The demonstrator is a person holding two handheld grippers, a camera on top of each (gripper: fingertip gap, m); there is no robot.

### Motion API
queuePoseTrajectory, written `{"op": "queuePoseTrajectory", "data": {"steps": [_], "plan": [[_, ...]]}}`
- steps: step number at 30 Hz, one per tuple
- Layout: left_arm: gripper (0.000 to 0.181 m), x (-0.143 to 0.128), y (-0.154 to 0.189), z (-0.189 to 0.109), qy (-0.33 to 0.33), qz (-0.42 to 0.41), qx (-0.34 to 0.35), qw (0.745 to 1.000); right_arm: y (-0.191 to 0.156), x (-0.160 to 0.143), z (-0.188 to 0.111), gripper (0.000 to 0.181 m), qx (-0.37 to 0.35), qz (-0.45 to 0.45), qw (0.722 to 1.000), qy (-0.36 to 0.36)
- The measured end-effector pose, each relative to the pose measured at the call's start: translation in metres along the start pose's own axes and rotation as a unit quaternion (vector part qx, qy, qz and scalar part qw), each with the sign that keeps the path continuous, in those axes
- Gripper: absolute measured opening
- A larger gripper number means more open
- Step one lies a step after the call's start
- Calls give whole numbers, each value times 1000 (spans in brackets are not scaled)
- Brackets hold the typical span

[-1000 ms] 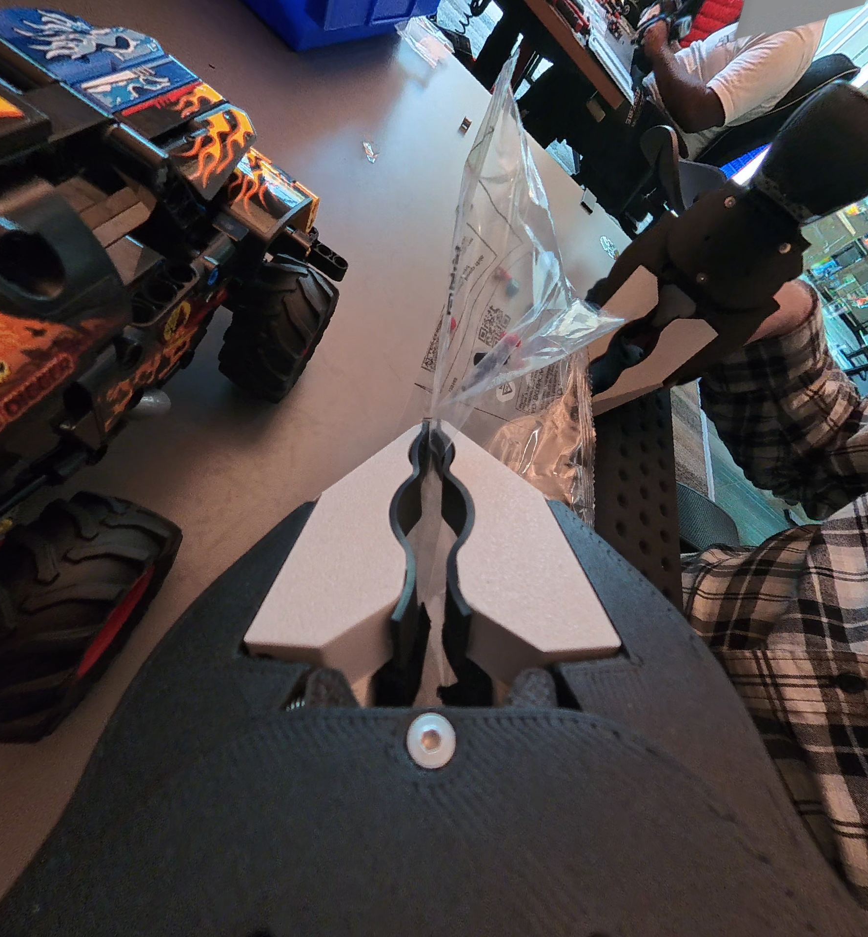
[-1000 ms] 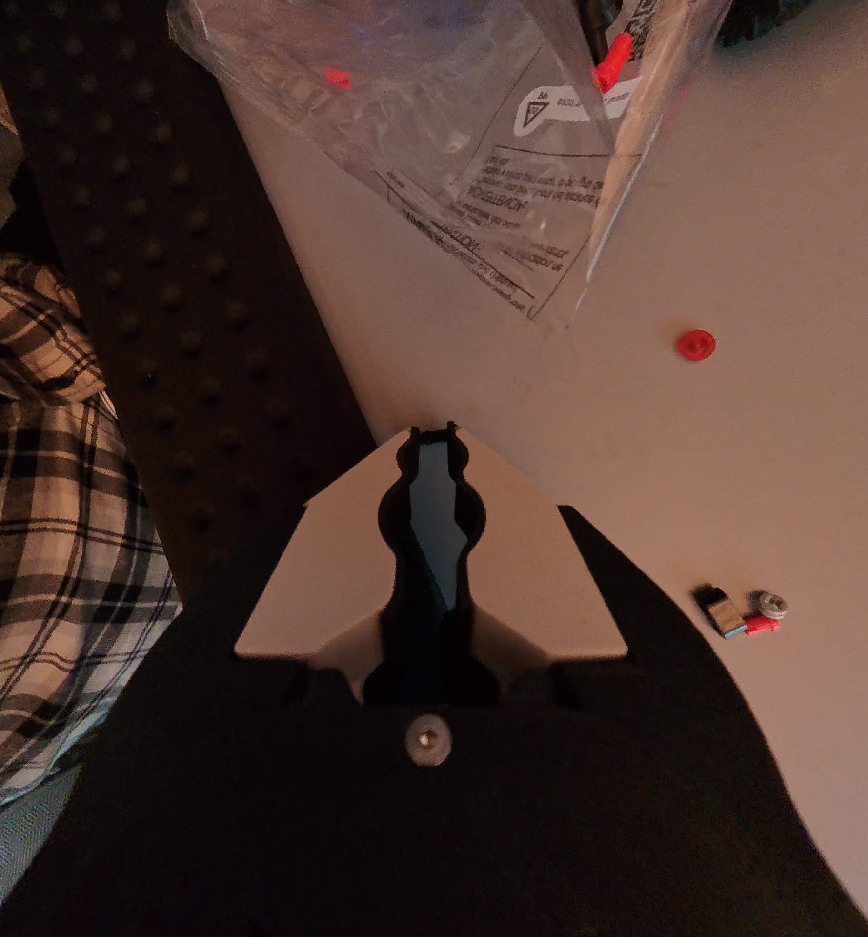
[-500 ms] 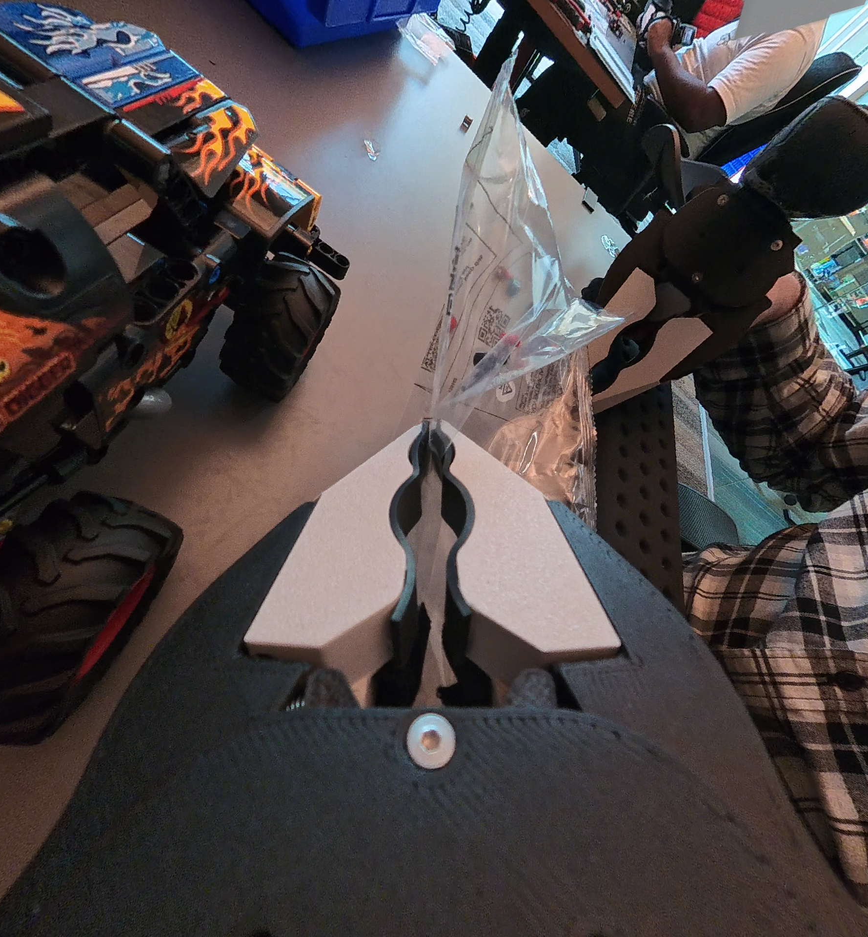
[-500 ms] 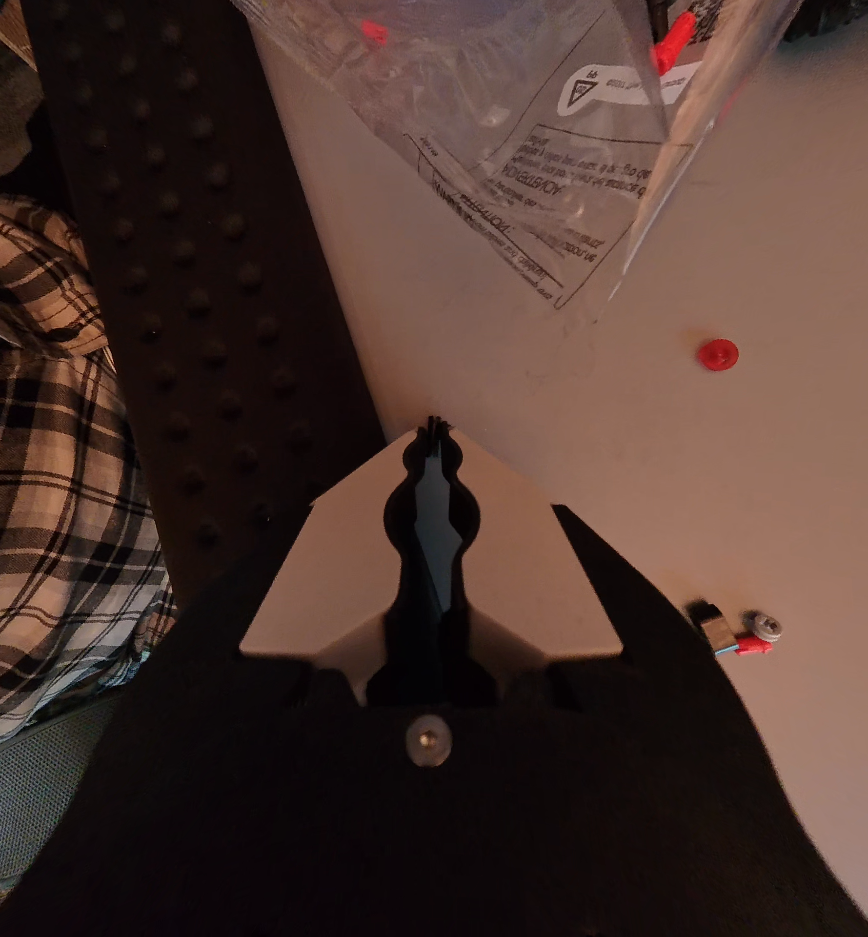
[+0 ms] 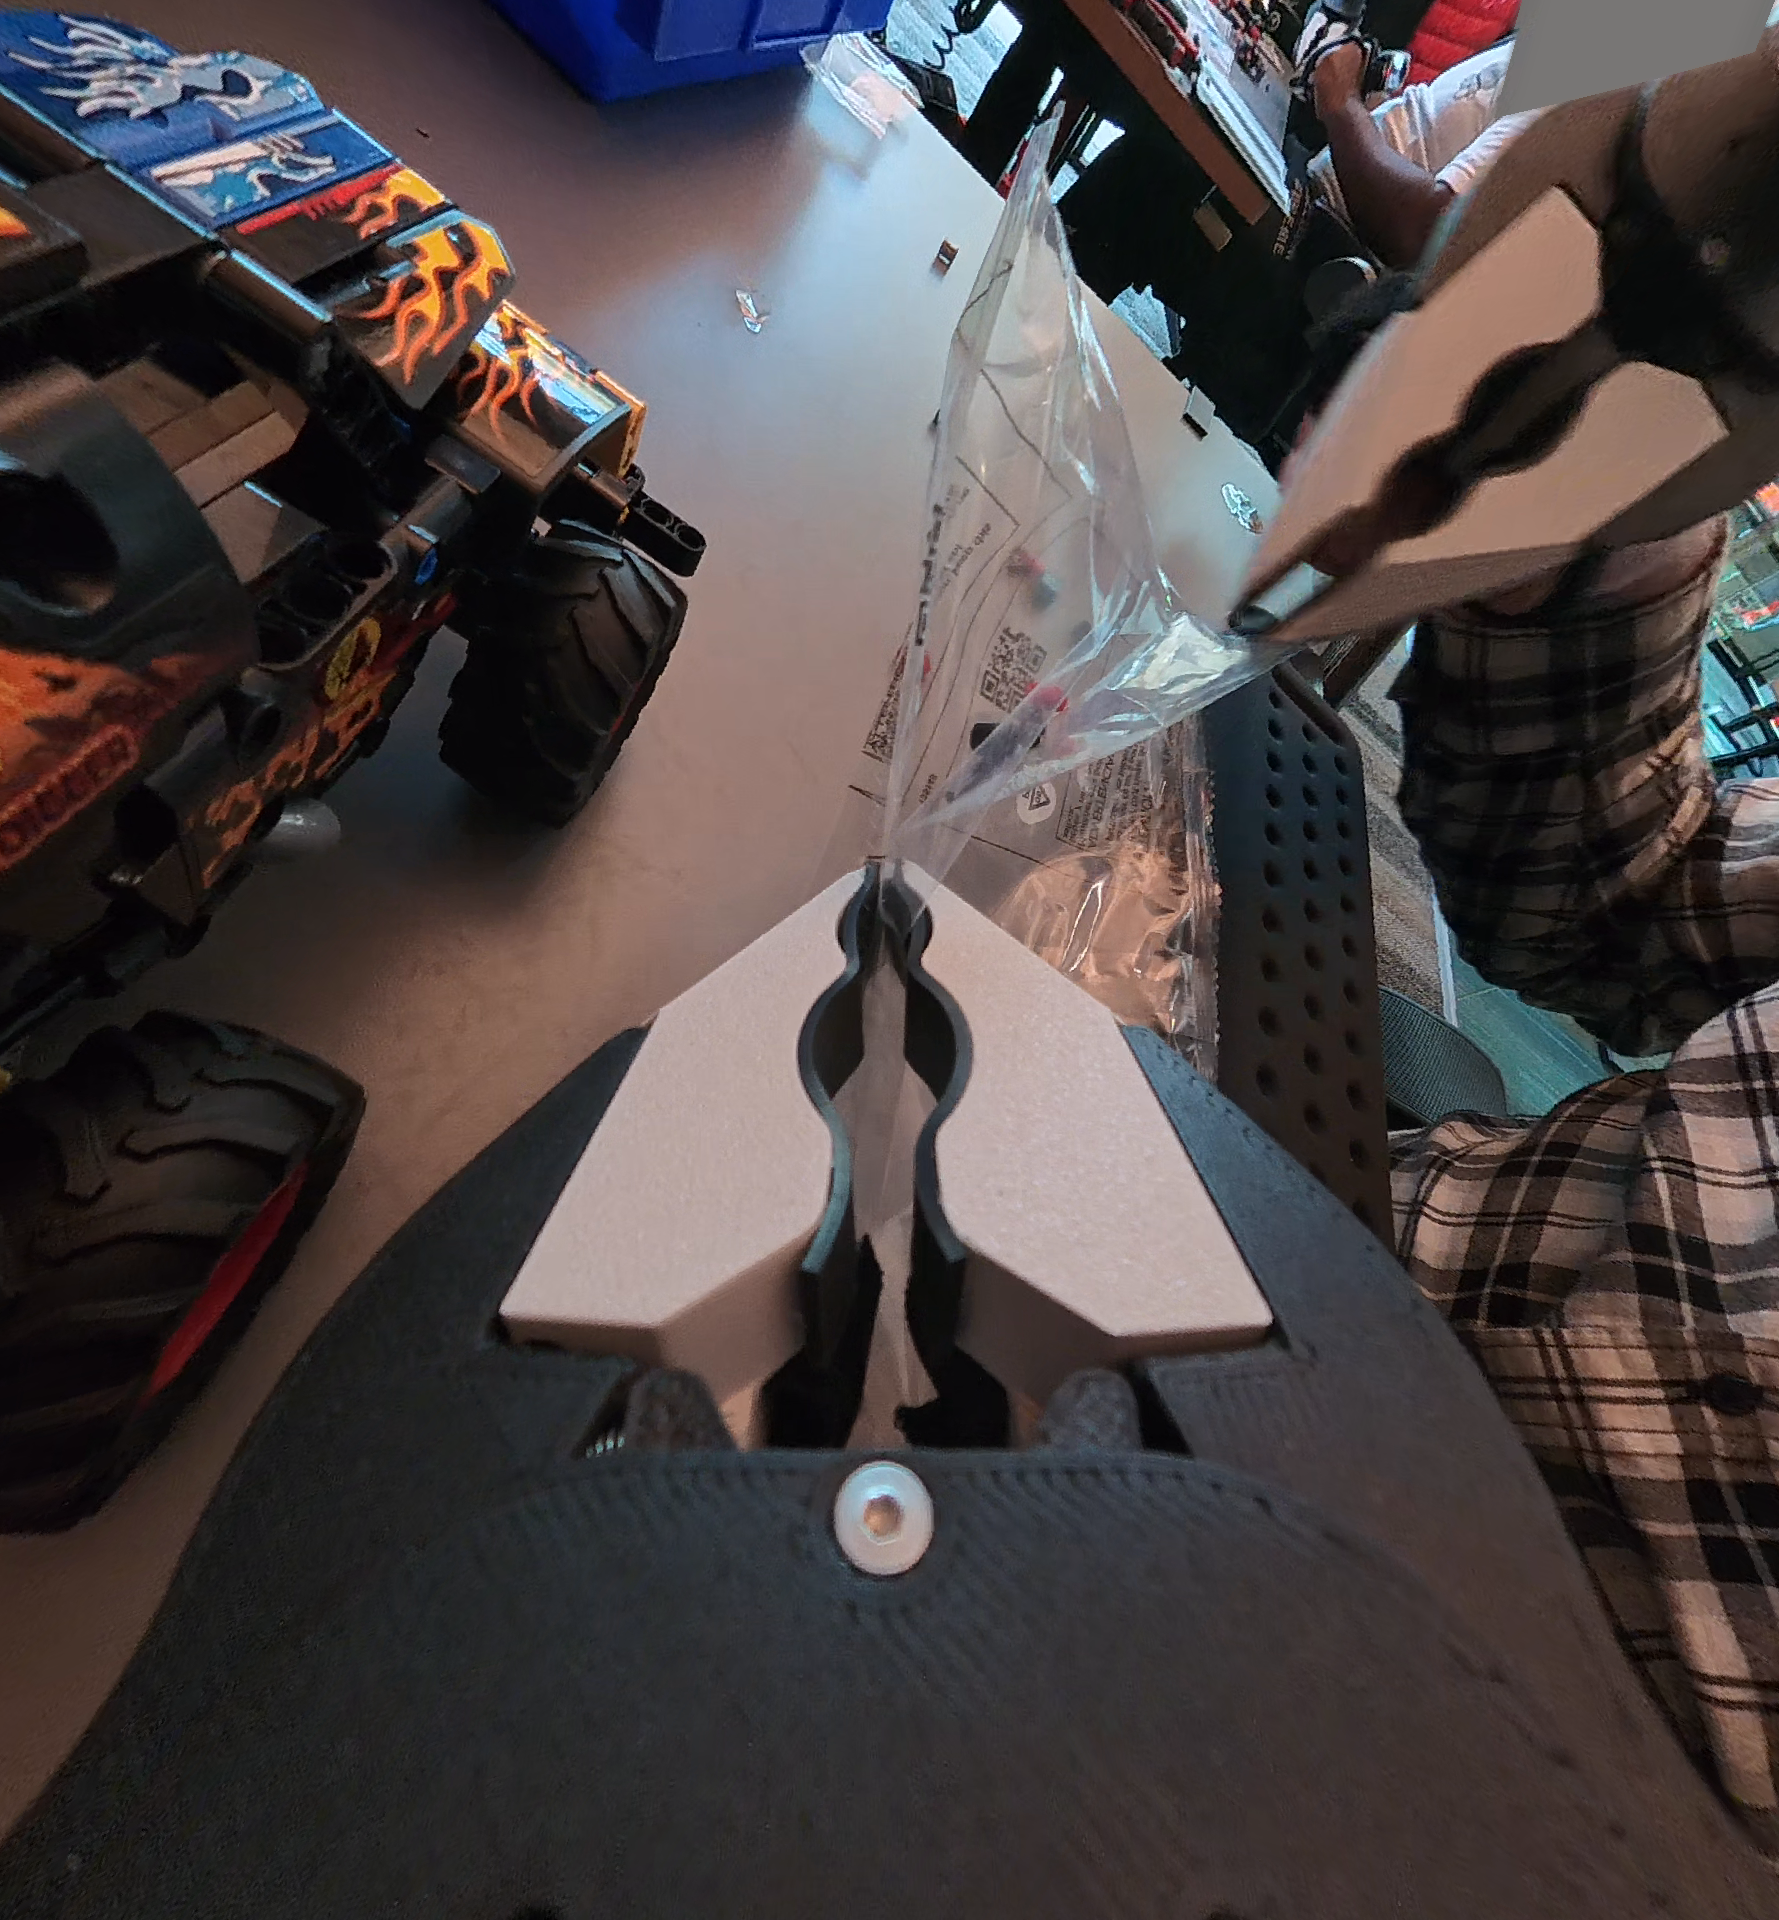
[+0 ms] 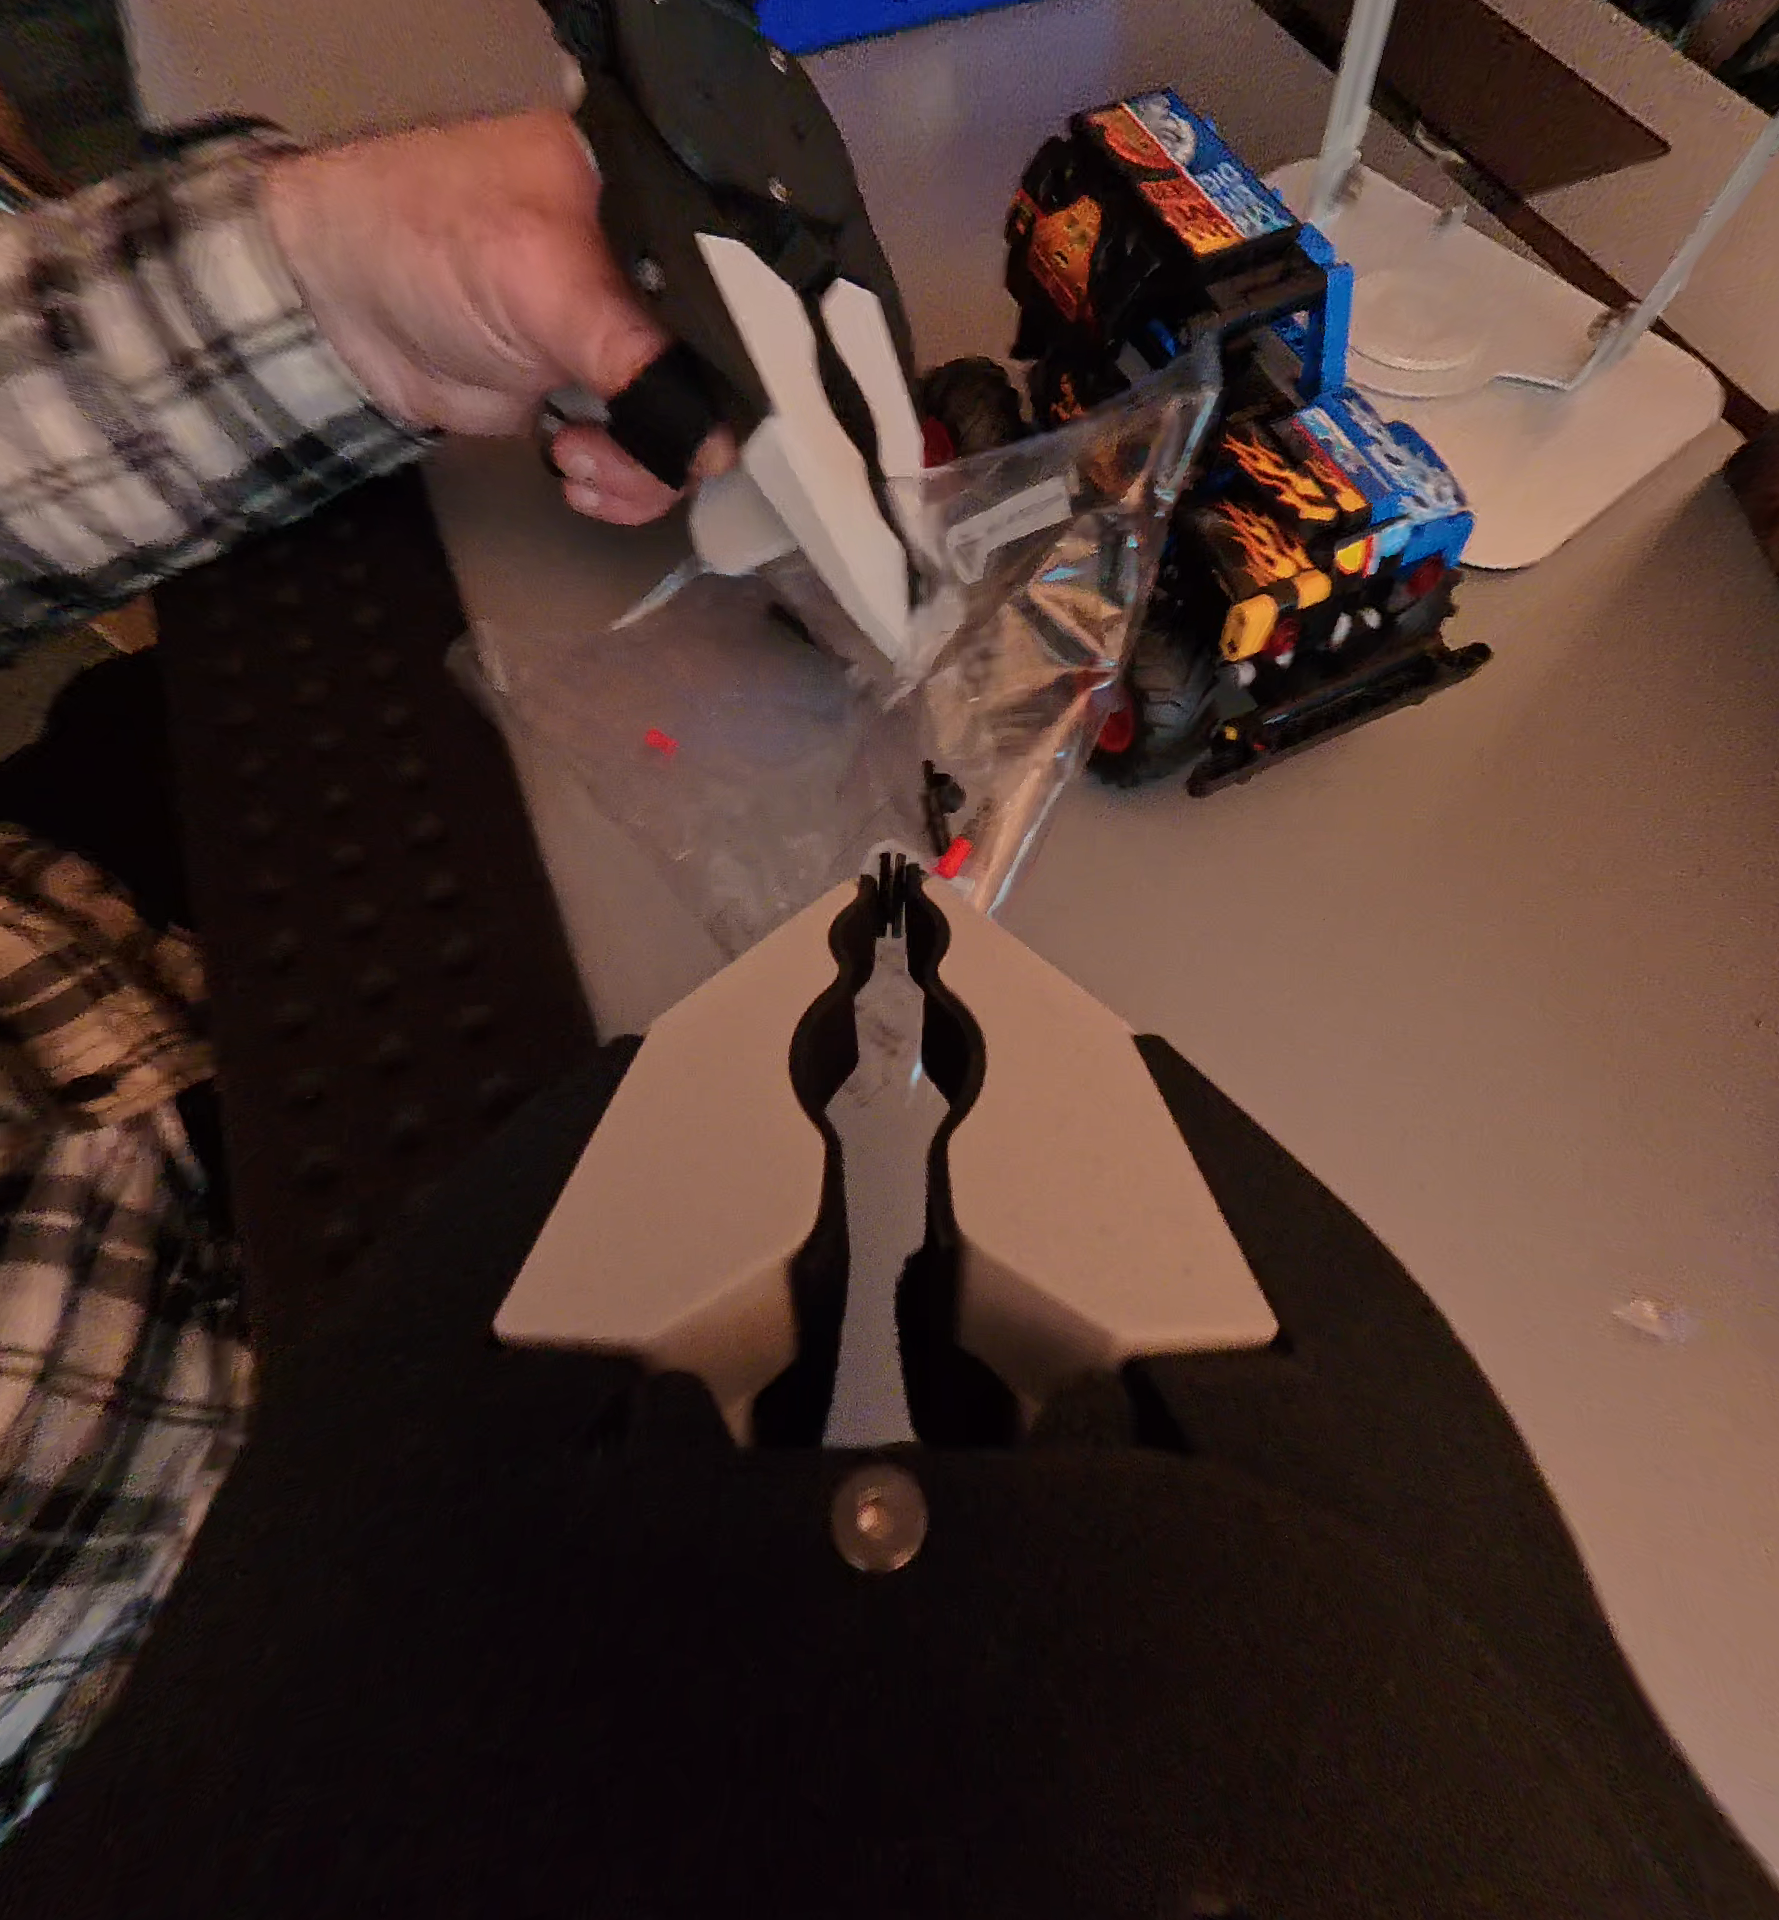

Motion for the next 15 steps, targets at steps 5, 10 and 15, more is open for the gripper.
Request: {"op": "queuePoseTrajectory", "data": {"steps": [5, 10, 15], "plan": [[0, 0, 0, 0, -2, 2, 1, 1000, 7, 7, 15, 6, -3, -3, 1000, -7], [0, -1, 1, 0, -4, 2, 1, 1000, 13, 13, 3, 12, -15, -3, 1000, 11], [0, 1, -2, -5, 2, -1, 9, 1000, 44, -10, -7, 17, -48, 14, 998, -27]]}}
Point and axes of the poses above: each gripper's, where its closed fingertips meet, z out along the fingers, x out of its top, y = z × x across the jaws, the point moved 2 cm from there along -z, back along the fingers, and after that the axes turned 11 degrees about z, right-handed, at the moved point
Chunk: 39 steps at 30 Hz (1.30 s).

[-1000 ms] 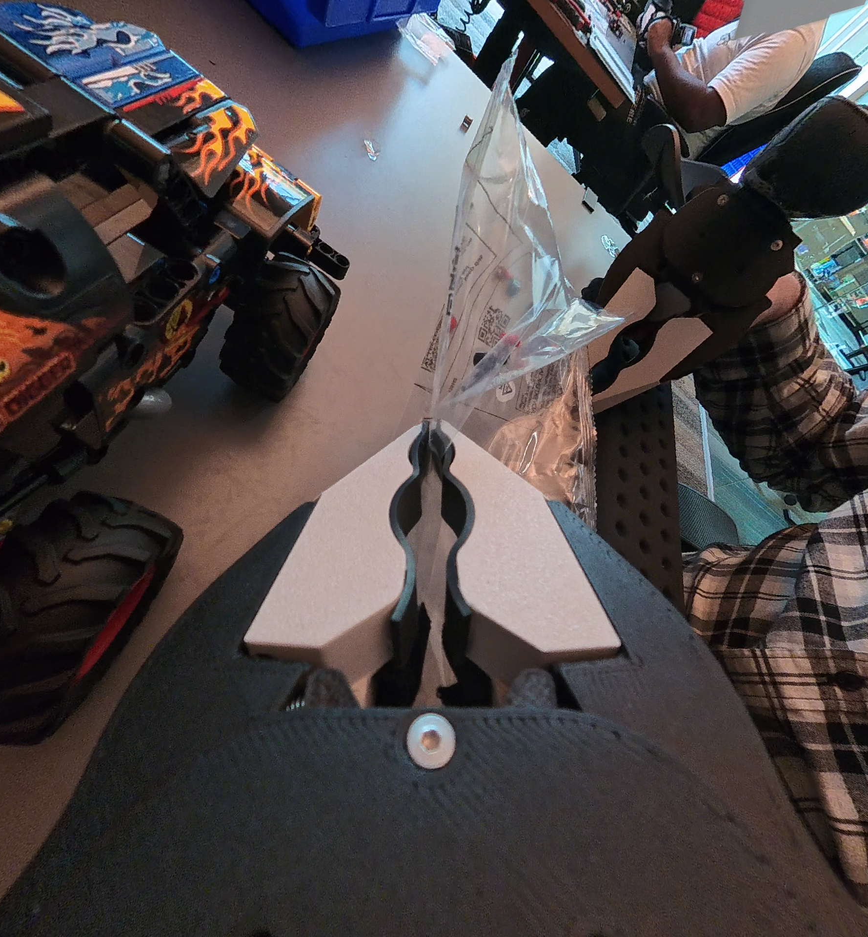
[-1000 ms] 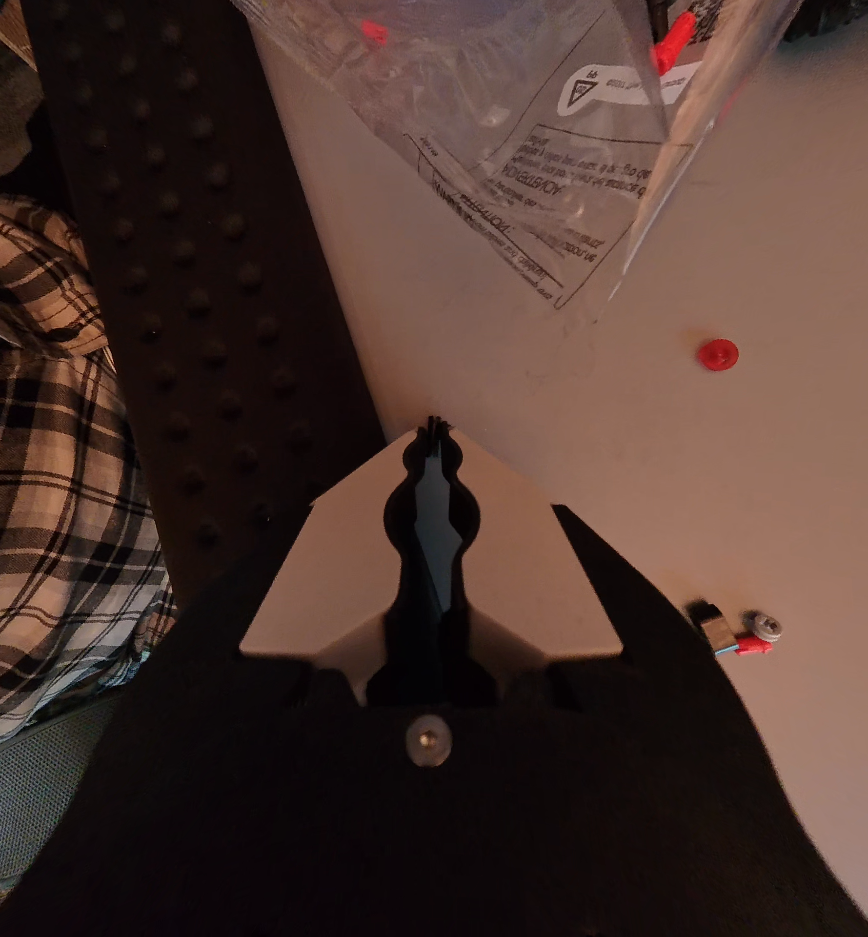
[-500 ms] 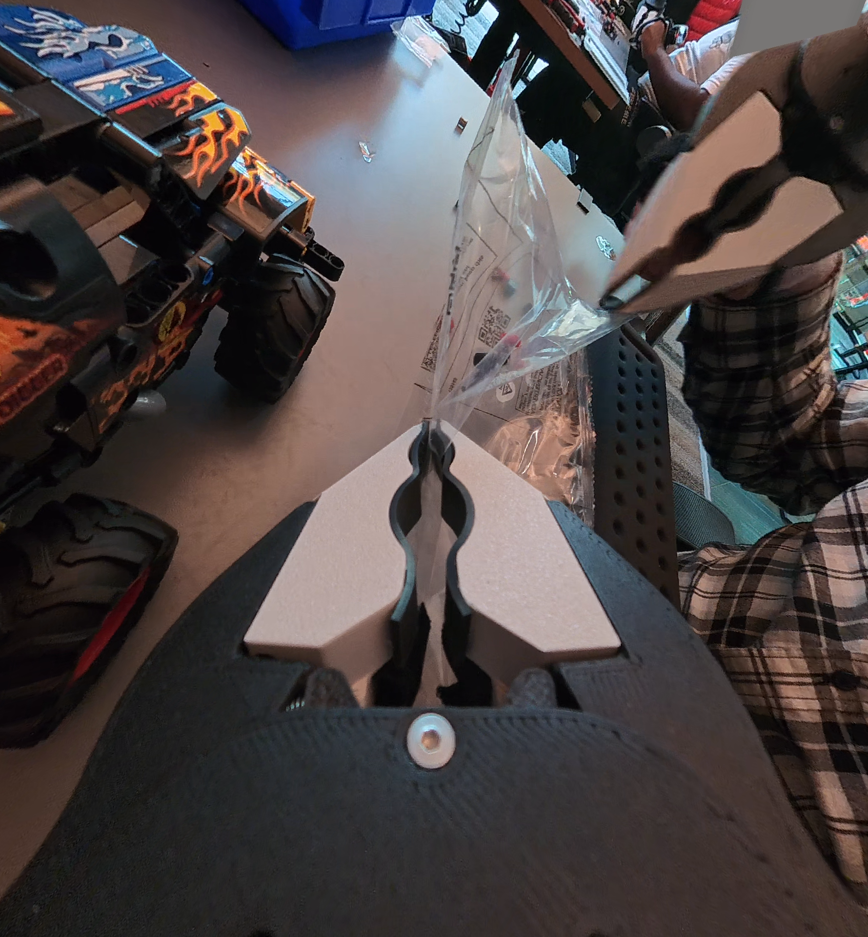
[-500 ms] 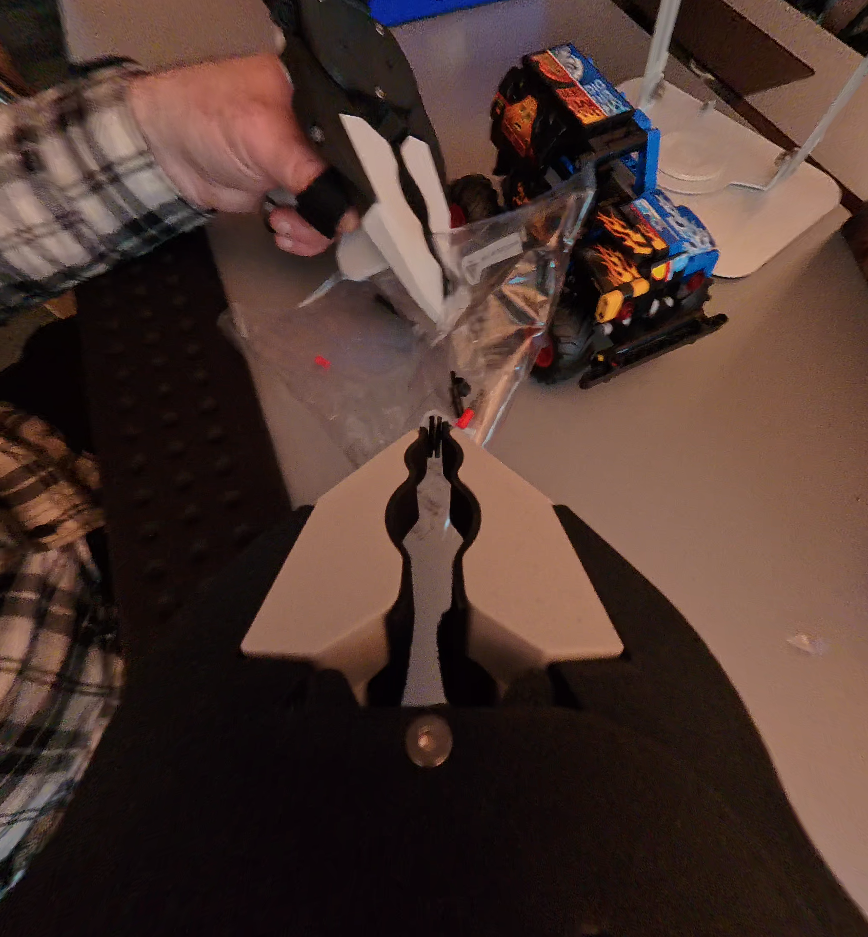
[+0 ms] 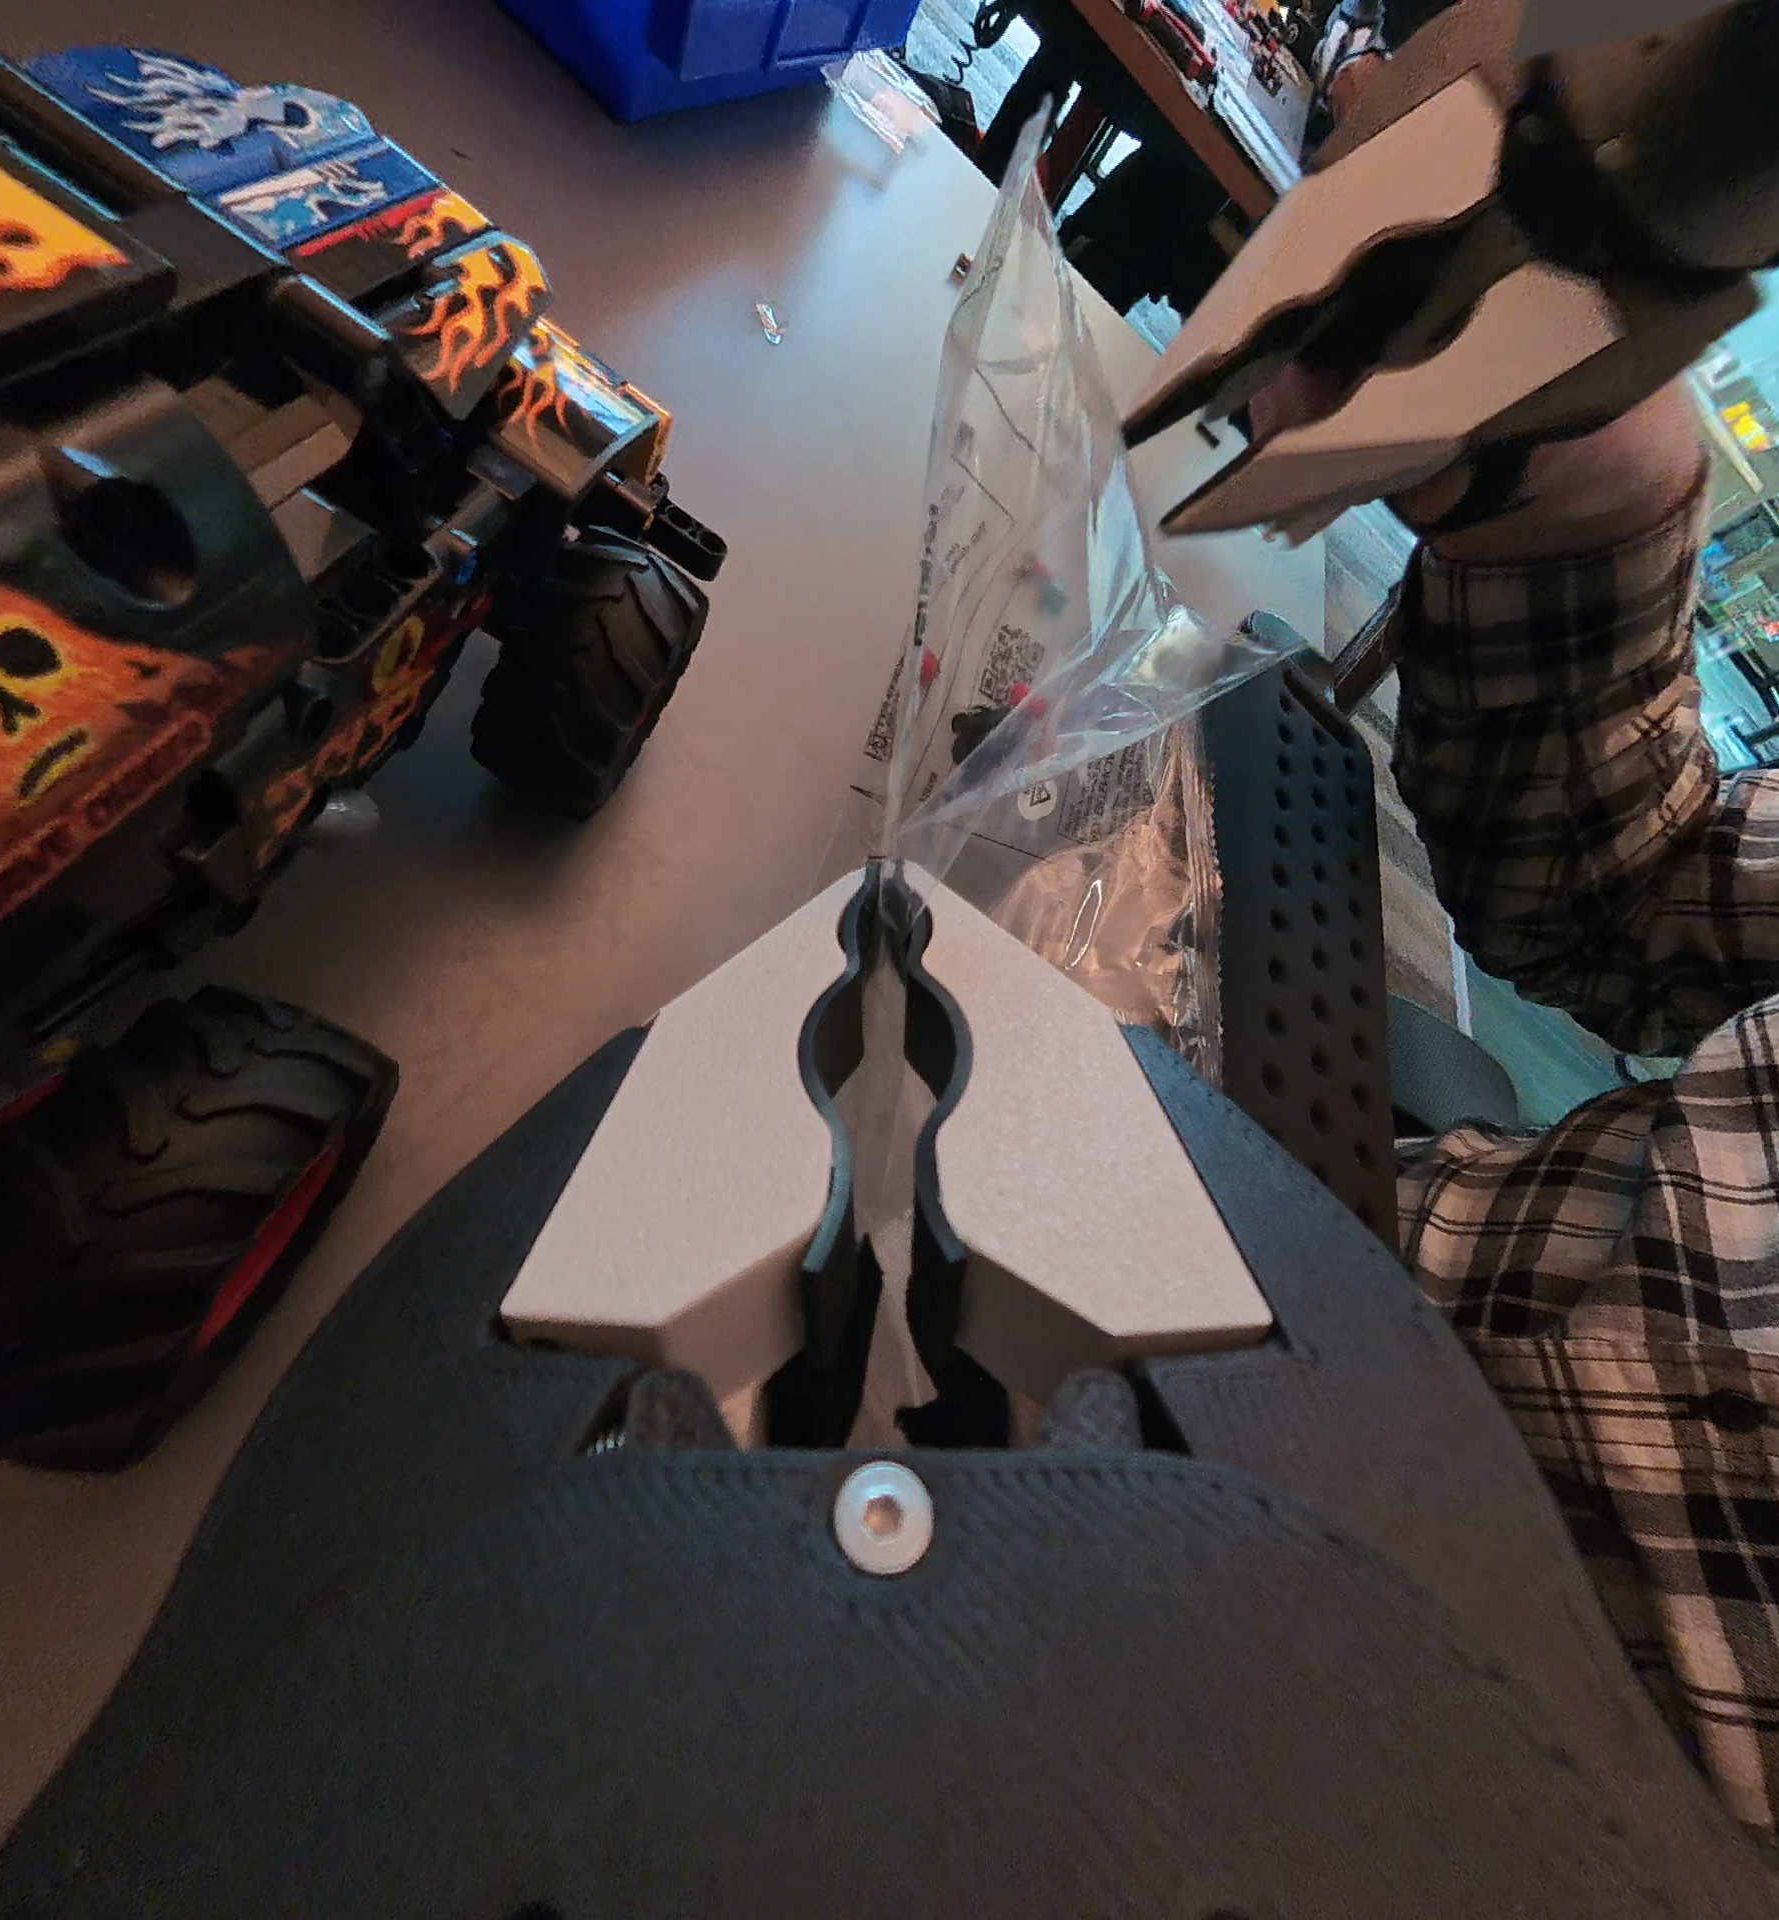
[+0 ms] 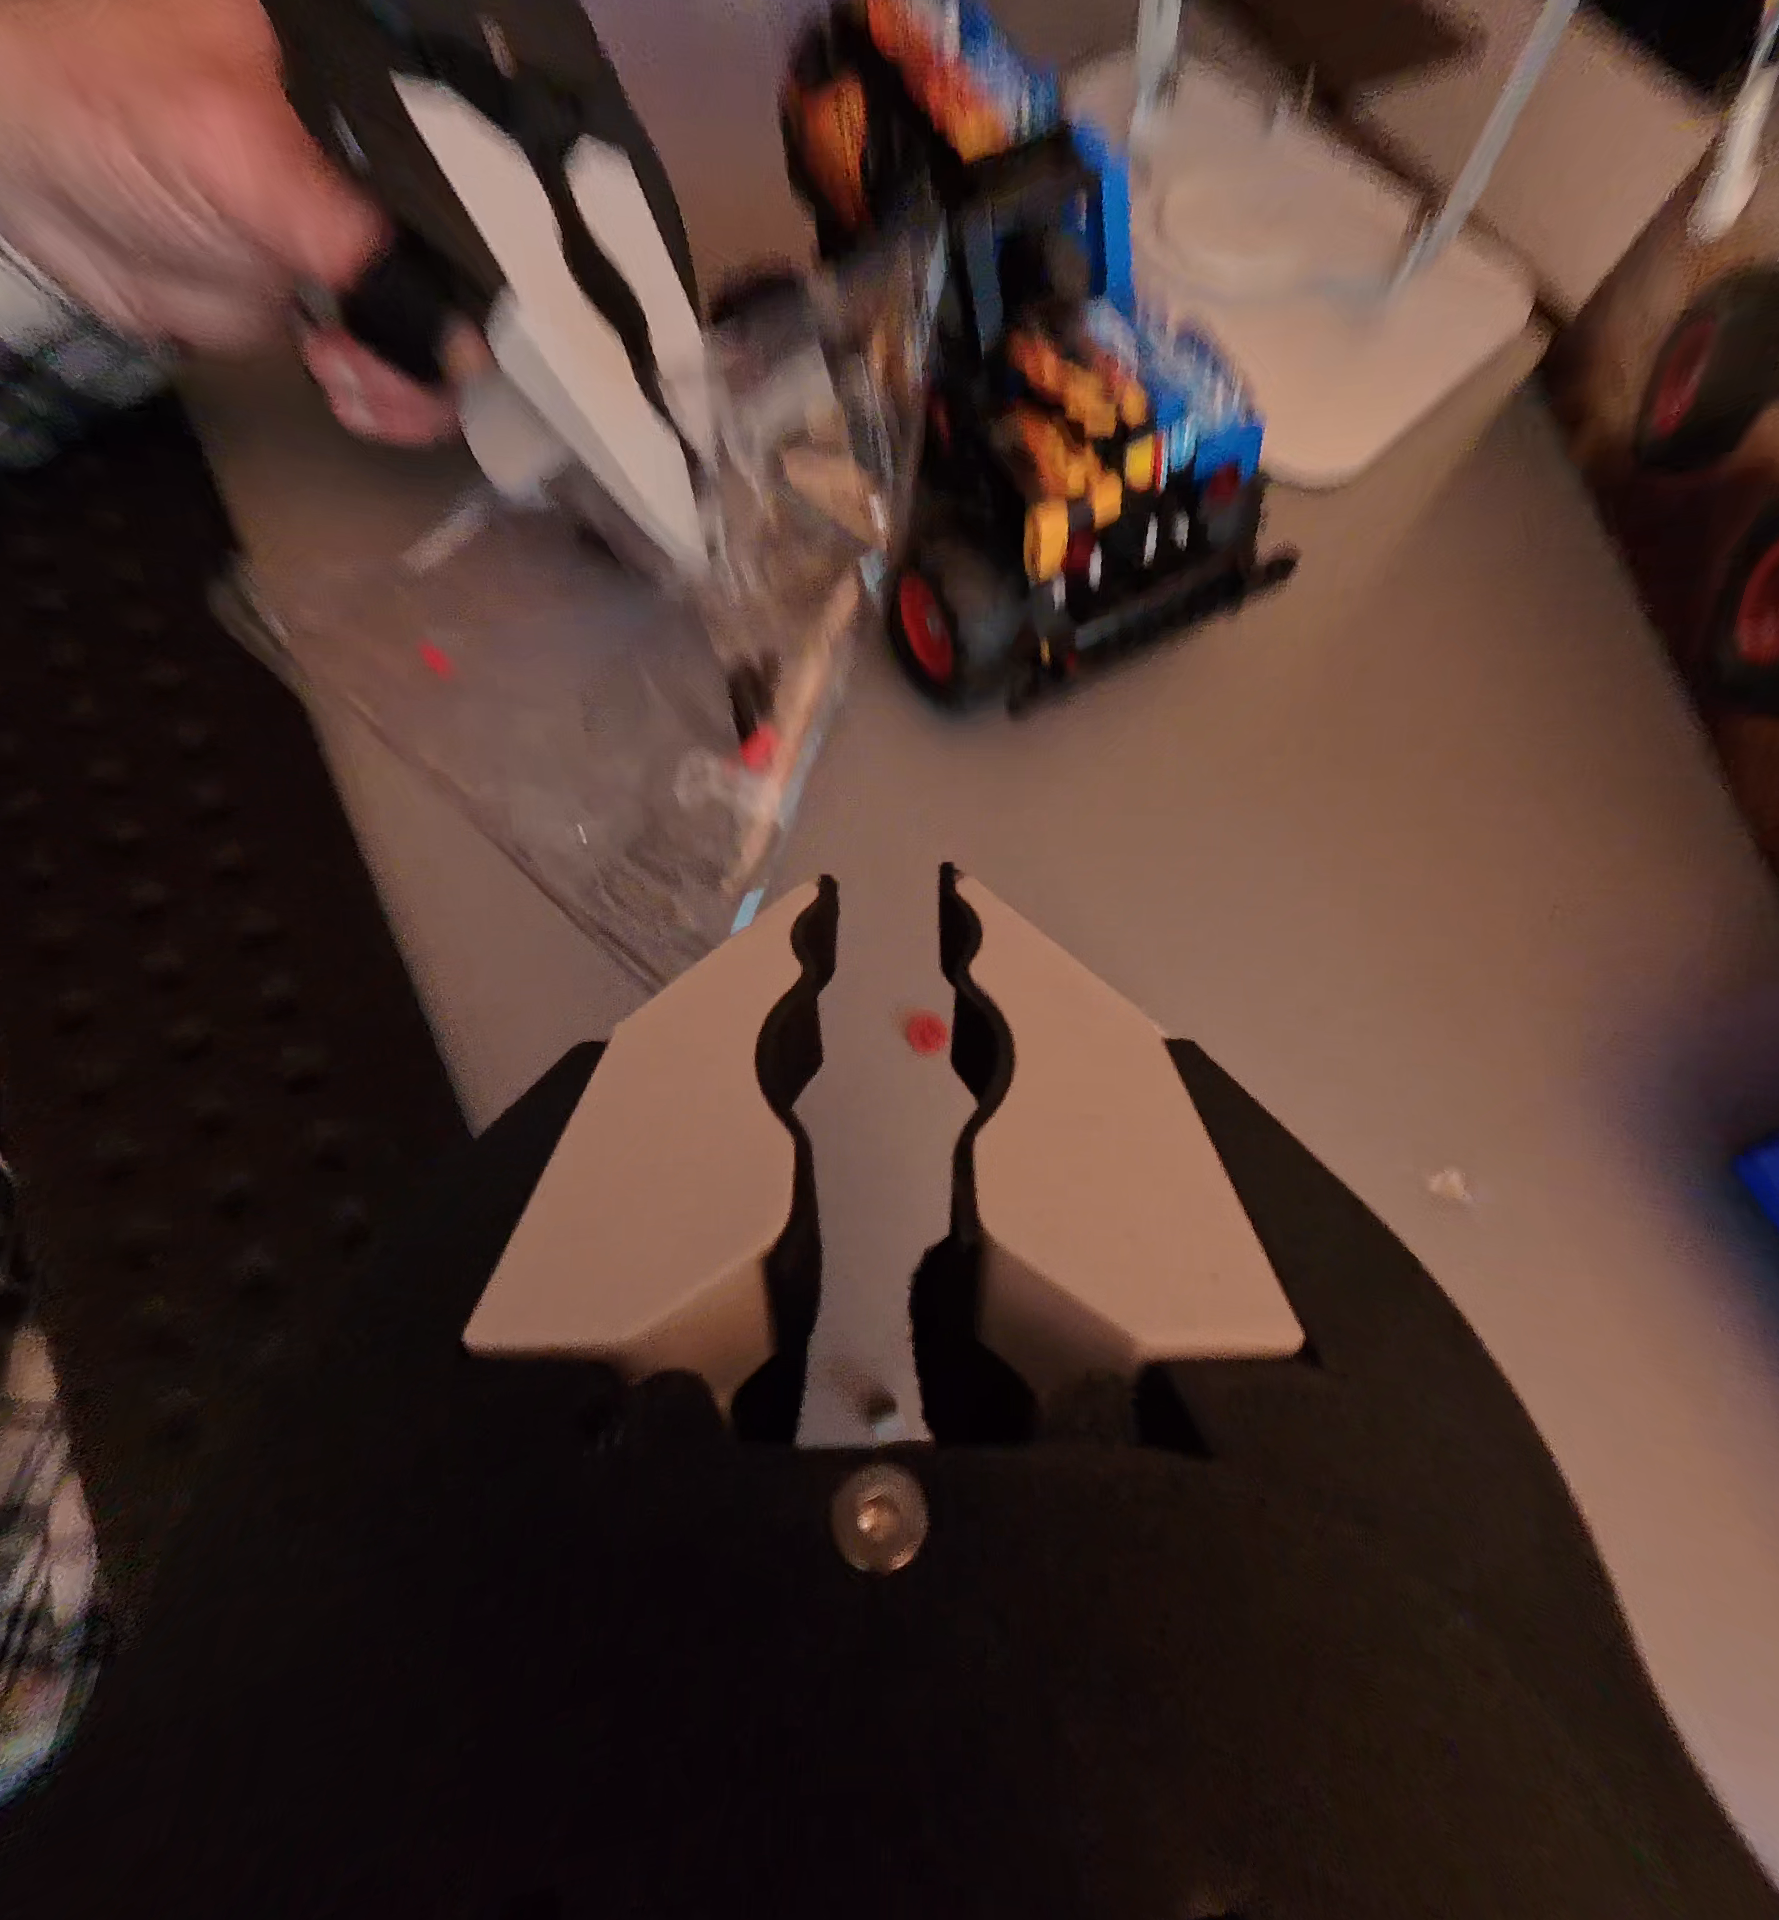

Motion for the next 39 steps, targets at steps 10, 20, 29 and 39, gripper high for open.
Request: {"op": "queuePoseTrajectory", "data": {"steps": [10, 20, 29, 39], "plan": [[0, -3, -3, -1, -5, -3, 6, 1000, 25, -60, 45, 14, 17, 22, 994, -110], [0, -3, -3, 0, -7, -3, 5, 1000, 21, -52, 40, 8, 19, 15, 995, -95], [0, -5, -2, 3, -12, -5, 1, 1000, -37, 32, 0, 9, 85, -62, 994, 43], [0, -4, -2, 3, -9, -6, -3, 1000, -34, 28, 11, 16, 64, -71, 995, 10]]}}
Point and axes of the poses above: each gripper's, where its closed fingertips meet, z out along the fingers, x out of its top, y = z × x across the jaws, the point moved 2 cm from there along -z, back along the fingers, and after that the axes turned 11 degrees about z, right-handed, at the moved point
